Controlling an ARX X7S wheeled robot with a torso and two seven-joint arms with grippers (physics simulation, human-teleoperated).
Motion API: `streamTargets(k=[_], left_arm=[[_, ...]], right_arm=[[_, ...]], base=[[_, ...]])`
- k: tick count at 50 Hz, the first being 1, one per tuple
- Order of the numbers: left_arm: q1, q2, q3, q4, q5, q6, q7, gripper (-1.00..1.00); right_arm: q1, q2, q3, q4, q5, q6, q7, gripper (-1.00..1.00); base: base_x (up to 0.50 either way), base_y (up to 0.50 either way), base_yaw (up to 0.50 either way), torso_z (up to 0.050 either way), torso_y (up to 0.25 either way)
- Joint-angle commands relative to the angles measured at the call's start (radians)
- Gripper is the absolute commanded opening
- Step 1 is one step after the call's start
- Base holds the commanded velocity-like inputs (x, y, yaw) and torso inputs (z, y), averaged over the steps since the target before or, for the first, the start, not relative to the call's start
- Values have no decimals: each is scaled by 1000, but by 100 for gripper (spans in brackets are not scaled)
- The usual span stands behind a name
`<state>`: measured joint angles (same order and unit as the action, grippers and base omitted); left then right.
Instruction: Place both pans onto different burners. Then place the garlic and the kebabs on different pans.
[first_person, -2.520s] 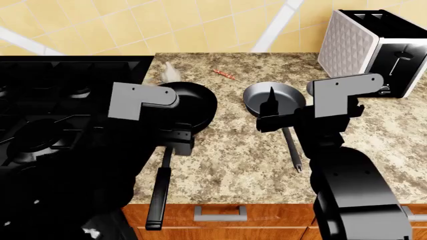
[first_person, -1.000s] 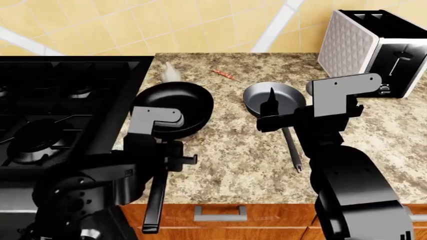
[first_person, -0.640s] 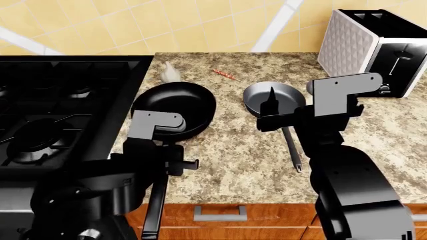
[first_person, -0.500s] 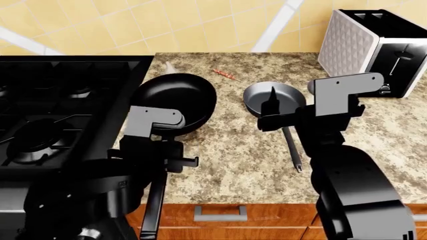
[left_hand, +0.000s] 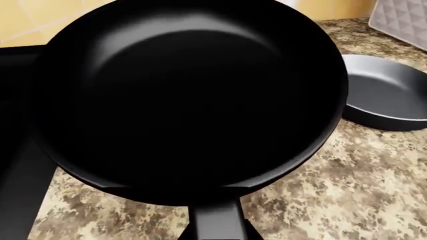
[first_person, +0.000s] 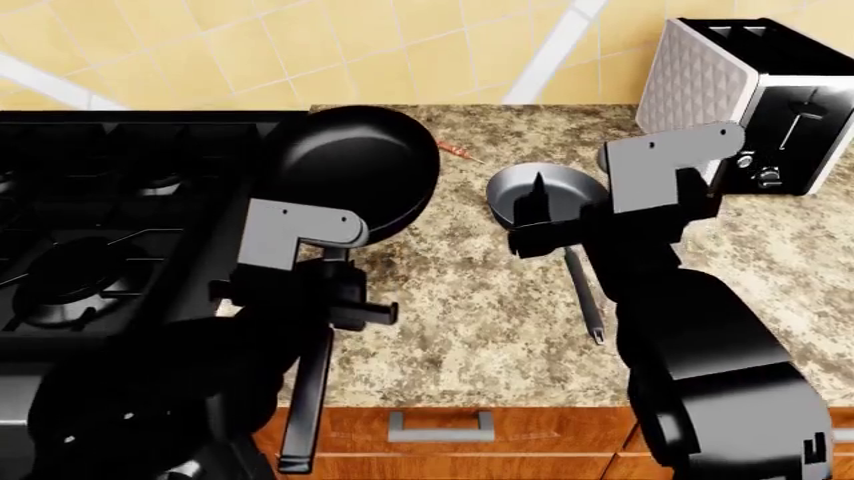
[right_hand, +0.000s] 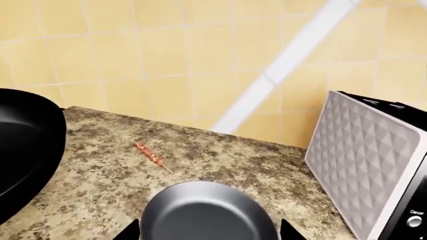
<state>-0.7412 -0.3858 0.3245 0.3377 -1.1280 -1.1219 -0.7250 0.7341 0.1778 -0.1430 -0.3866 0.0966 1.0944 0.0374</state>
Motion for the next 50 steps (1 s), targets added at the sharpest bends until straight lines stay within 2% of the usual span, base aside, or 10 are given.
streamTargets(k=[1, 14, 26, 27, 29, 32, 36, 40, 45, 50], left_arm=[[-9, -6, -20, 41, 48, 60, 45, -100], [-19, -4, -17, 27, 53, 71, 46, -100], [-41, -3, -4, 29, 64, 71, 38, -100], [-128, -20, -38, -25, 13, 24, 53, -100], [-218, -38, -61, -90, -22, -16, 77, -100], [-260, -49, -68, -121, -34, -31, 91, -100], [-273, -52, -69, -125, -39, -35, 91, -100], [-276, -52, -67, -124, -41, -36, 87, -100], [-279, -49, -65, -123, -43, -36, 84, -100], [-271, -52, -58, -120, -26, -9, 108, -100]], right_arm=[[123, 21, -41, 16, -12, 191, -2, 100], [186, 73, -56, -10, -10, 377, -9, 100], [186, 85, -39, -26, 7, 430, -22, 100], [189, 81, -27, -23, 15, 444, -31, 100], [192, 77, -9, -21, 31, 468, -46, 100], [192, 97, 16, -2, 141, 476, -3, 100], [209, 181, 61, 44, 573, 476, 292, 100], [216, 216, 73, 77, 777, 474, 424, 100], [219, 236, 64, 97, 867, 464, 482, 100], [218, 236, -6, 133, 833, 404, 470, 100]], base=[[0, 0, 0, 15, 11], [0, 0, 0, 0, 2], [0, 0, 0, 1, 3], [0, 0, 0, 0, 0], [0, 0, 0, 0, 6], [0, 0, 1, 3, 3], [0, 0, 0, 0, 3], [0, 0, 0, 0, 3], [0, 0, 0, 2, 2], [0, 0, 1, 0, 2]])
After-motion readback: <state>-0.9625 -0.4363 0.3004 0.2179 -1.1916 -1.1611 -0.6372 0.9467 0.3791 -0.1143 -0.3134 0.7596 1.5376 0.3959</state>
